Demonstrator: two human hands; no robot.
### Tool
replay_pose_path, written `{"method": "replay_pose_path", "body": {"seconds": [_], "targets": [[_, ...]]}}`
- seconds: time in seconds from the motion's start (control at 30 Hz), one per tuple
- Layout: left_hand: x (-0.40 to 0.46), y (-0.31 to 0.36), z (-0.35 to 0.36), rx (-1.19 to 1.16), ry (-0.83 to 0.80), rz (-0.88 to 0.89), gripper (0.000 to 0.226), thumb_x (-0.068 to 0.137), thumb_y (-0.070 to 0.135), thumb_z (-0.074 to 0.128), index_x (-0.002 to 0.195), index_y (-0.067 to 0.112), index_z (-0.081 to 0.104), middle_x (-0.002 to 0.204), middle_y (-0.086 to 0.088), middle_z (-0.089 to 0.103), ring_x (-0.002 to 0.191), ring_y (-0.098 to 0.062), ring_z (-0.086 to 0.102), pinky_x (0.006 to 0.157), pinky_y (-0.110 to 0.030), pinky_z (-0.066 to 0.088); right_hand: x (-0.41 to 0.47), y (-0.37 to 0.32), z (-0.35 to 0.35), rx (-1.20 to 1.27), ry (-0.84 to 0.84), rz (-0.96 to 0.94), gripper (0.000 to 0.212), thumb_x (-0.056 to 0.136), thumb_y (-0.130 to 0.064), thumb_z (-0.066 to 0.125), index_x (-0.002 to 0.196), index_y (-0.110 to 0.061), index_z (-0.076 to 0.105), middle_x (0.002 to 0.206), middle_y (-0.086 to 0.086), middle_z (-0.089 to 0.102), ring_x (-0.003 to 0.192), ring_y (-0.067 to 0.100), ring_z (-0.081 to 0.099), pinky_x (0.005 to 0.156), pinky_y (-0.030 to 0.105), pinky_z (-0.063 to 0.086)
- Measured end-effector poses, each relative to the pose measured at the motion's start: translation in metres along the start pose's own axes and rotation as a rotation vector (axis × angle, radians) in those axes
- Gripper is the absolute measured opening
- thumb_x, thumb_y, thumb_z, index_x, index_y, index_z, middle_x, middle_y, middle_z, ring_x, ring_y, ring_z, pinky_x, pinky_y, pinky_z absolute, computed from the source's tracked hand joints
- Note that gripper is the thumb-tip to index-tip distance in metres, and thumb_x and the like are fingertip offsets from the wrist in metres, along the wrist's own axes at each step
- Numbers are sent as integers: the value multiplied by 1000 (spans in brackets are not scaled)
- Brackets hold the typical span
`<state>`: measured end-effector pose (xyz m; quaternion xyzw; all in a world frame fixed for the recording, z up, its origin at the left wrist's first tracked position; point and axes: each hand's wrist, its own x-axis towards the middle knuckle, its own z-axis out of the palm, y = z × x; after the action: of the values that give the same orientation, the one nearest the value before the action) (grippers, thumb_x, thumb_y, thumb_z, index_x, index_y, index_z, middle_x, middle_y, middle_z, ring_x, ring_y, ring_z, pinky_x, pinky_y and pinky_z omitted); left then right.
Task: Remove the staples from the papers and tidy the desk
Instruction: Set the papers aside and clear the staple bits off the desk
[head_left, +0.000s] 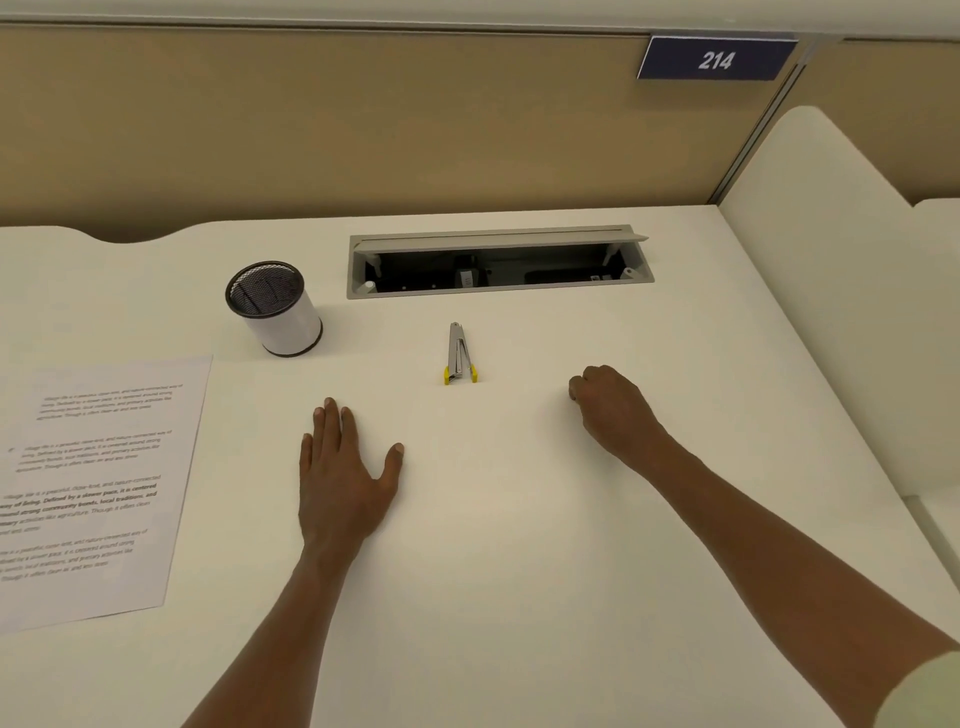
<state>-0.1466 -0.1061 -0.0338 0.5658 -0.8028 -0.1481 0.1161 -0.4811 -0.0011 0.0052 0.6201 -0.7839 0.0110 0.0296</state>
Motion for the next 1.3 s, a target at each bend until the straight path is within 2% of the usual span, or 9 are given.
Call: {"method": "replay_pose_path", "body": {"seconds": [0.17,0.33,0.43,0.57,0.67,0.73,0.97,1.2,1.3], "targets": [[1,0,-1,-6,1,2,93,89,66,32,157,3,24,169,-9,9,156,-19,2,127,-39,7,2,0,-1,-63,1,-12,28,66,18,42,78,-2,56,72,12,52,65,29,48,49,32,29],[0,1,-1,-6,2,3,94,89,67,30,157,4,23,169,-7,8,156,-18,1,127,-39,7,-3,3,10,13,-17,21,32,60,19,45,80,-3,56,74,10,52,68,29,50,50,32,37],[1,0,-2,-4,6,-2,94,88,68,28,157,4,23,169,-7,8,156,-18,2,127,-39,8,4,7,8,396,-19,227,28,69,15,46,81,-5,62,76,5,59,73,27,56,62,29,40],[0,0,-1,1,0,-1,94,88,68,28,157,4,23,169,-7,8,156,-18,2,127,-38,7,8,12,-14,888,-32,570,20,83,6,54,79,-5,69,70,0,64,62,9,57,60,18,43],[0,1,-1,2,-2,-1,94,89,67,30,157,4,23,169,-8,8,156,-18,3,127,-39,7,4,16,-18,1337,-26,740,14,87,8,59,82,-2,68,74,7,62,63,17,55,60,25,47],[0,1,-1,3,-2,-1,93,89,67,30,157,4,23,169,-7,8,156,-18,2,127,-39,7,4,16,-22,1568,-16,790,15,89,10,56,83,-1,65,76,9,59,66,18,54,58,22,48],[1,0,-1,-2,2,-1,93,89,67,29,158,4,23,169,-7,7,156,-18,1,127,-38,7,16,-14,-34,2081,-69,776,18,95,6,48,85,-5,58,78,6,55,69,15,54,59,17,50],[1,1,-3,-10,7,3,92,89,67,29,158,5,22,169,-7,6,156,-18,0,127,-37,5,58,-71,-51,2359,-210,644,17,96,4,44,87,-6,54,77,5,54,69,12,52,60,15,49],[1,2,-2,-7,10,2,92,89,68,28,158,6,23,169,-7,7,156,-19,1,127,-37,7,81,-99,-59,2383,-266,604,14,97,3,45,90,-3,55,78,6,56,70,13,51,61,16,49]]}}
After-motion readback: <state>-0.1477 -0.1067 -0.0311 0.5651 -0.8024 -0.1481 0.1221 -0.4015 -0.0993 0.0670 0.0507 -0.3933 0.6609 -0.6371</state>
